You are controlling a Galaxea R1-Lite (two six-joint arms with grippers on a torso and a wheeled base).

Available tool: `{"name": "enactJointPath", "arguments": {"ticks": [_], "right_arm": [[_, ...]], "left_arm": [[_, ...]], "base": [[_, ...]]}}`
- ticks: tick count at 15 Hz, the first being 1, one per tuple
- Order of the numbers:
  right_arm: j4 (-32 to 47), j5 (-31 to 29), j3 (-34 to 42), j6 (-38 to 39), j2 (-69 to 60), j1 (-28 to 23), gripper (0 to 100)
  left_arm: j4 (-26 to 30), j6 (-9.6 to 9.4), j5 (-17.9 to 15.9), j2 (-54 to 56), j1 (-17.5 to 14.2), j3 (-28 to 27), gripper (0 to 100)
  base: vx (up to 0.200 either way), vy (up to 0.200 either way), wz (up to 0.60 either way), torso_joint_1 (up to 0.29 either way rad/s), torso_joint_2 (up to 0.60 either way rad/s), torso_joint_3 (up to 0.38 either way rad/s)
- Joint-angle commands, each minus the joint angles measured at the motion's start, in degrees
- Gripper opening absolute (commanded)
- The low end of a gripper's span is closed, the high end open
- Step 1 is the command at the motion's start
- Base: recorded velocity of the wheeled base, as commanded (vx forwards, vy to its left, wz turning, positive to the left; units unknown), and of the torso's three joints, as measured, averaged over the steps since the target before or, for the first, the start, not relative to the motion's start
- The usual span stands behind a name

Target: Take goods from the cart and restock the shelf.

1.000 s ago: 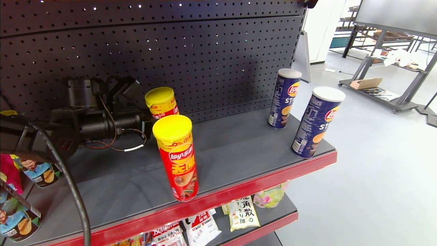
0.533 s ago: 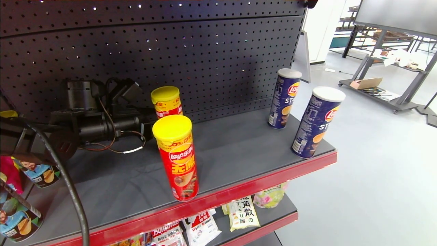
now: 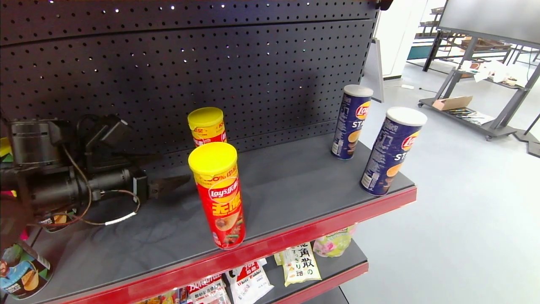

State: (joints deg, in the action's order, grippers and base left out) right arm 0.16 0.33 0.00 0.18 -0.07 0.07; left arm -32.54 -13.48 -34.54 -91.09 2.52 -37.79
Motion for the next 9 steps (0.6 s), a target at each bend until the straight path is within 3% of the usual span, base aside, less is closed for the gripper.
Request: {"name": "enactJointPath", "arguments": {"ticks": [1,3,4,5,6,7,9], "right_arm": [[-0.1,0.0,0.0,-0.1,0.1,0.0,100],[0.0,0.0,0.0,0.0,0.1,0.0,100],[0.0,0.0,0.0,0.0,0.1,0.0,100],[0.0,0.0,0.0,0.0,0.1,0.0,100],[0.0,0.0,0.0,0.0,0.1,0.0,100],[0.0,0.0,0.0,0.0,0.1,0.0,100],[-0.1,0.0,0.0,0.0,0.1,0.0,100]], "left_arm": [[1.4,1.09,1.1,21.7,-0.5,15.6,100],[8.6,2.94,1.2,38.0,-0.8,20.8,100],[13.3,6.28,1.4,46.6,-0.9,21.2,100],[16.1,8.21,1.5,50.8,-0.8,20.9,100],[24.4,12.34,4.0,60.5,-1.6,19.8,100],[29.6,14.10,7.8,66.7,-2.3,19.4,100],[35.4,14.27,10.6,75.9,-2.3,20.1,100]], "base": [[0.000,0.000,0.00,0.000,0.00,0.000],[0.000,0.000,0.00,0.000,0.00,0.000],[0.000,0.000,0.00,0.000,0.00,0.000],[0.000,0.000,0.00,0.000,0.00,0.000],[0.000,0.000,0.00,0.000,0.00,0.000],[0.000,0.000,0.00,0.000,0.00,0.000],[0.000,0.000,0.00,0.000,0.00,0.000]]}}
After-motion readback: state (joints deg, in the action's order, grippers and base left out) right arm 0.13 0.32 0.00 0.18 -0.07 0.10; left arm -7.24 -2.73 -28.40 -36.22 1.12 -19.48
